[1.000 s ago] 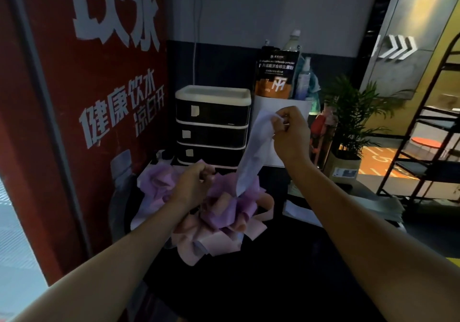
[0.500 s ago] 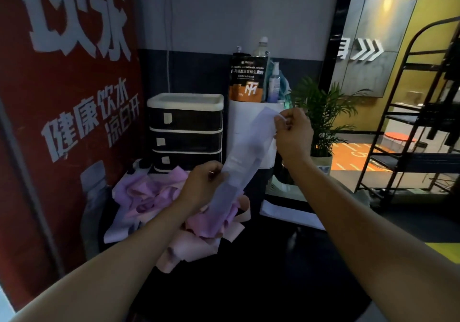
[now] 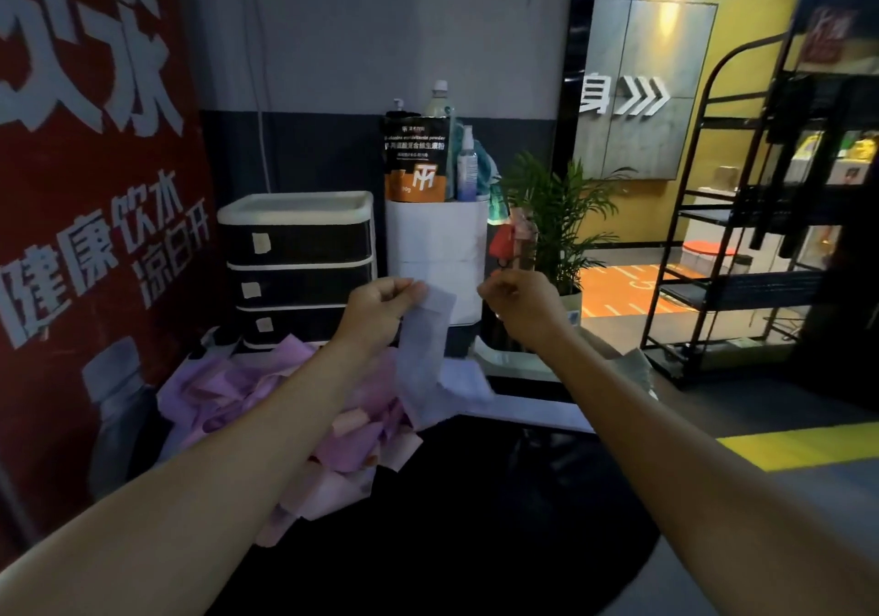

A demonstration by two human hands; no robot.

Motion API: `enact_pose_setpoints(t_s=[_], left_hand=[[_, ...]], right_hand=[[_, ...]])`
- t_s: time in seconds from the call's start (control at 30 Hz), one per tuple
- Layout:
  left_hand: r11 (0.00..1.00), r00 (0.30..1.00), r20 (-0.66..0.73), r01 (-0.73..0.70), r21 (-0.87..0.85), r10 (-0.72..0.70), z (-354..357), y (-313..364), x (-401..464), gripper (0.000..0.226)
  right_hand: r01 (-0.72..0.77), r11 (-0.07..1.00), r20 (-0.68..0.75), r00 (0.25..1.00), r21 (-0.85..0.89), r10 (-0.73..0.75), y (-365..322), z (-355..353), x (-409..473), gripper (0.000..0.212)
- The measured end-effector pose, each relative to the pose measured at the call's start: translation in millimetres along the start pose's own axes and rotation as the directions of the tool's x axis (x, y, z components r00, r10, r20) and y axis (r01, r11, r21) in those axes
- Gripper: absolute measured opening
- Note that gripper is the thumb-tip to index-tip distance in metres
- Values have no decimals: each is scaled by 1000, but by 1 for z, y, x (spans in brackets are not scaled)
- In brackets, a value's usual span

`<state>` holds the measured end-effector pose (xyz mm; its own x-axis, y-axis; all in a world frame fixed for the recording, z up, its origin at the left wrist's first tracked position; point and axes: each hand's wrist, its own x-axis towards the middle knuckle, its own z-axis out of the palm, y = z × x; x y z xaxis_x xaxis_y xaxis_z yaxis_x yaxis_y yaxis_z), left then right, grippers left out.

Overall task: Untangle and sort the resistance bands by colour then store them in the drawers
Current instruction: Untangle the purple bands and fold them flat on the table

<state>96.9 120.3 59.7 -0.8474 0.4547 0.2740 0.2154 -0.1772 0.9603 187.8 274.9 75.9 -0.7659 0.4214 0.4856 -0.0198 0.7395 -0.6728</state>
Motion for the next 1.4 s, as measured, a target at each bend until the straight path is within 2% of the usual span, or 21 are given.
enact_pose_setpoints(t_s=[0.1,0.23,0.33,0.4,0.47,0.53,0.6,0.7,0.83,0.9,0.97,1.03,1.1,1.13,1.2,1.4], left_hand=[[996,997,-7,71,-59,-72,19,7,1,10],[985,991,18,131,-111,-130,41,14,3,8],[986,986,84,150,-74,-143,51,17,0,13],[990,986,94,138,-9,-136,54,18,-4,20],[988,996,53,63,142,-71,53,17,-4,27],[970,1000,-3,-5,243,6,50,15,0,29],[965,998,-23,-44,260,51,49,18,4,25],[966,990,140,-66,250,32,53,29,6,17],[984,901,407,93,154,-149,64,36,0,18],[990,871,470,119,78,-142,70,35,-2,16],[994,876,471,108,22,-106,74,33,-2,14],[998,906,419,41,40,-54,77,30,1,12],[986,934,355,-94,140,38,80,28,5,15],[970,936,340,-158,184,88,82,27,6,17],[945,927,339,-244,218,162,86,28,7,19],[904,872,443,-345,251,210,92,22,1,23]], right_hand=[[100,990,-3,995,95,-100,-7,-9,-7,9],[208,978,58,976,4,-208,-7,-16,-16,24],[237,965,-2,971,-110,-238,0,-23,-19,15],[268,952,-29,961,-149,-275,2,-29,-19,11],[280,947,-31,957,-157,-289,1,-35,-19,13],[264,956,-36,962,-126,-270,0,-41,-17,14],[234,971,-44,971,-57,-236,-1,-46,-14,13],[204,975,-11,979,86,-204,-3,-54,-9,11],[172,953,9,984,249,-180,-6,-65,-7,13],[142,942,15,988,304,-154,-6,-69,-8,14],[112,936,29,991,334,-129,-4,-73,-10,16],[42,909,52,996,415,-69,-1,-76,-12,23],[-124,833,102,991,538,81,-1,-80,-13,24],[-198,804,136,980,560,146,-1,-82,-13,26],[-272,826,166,962,493,218,1,-85,-12,30],[-153,933,17,988,325,156,-2,-88,-9,11]])
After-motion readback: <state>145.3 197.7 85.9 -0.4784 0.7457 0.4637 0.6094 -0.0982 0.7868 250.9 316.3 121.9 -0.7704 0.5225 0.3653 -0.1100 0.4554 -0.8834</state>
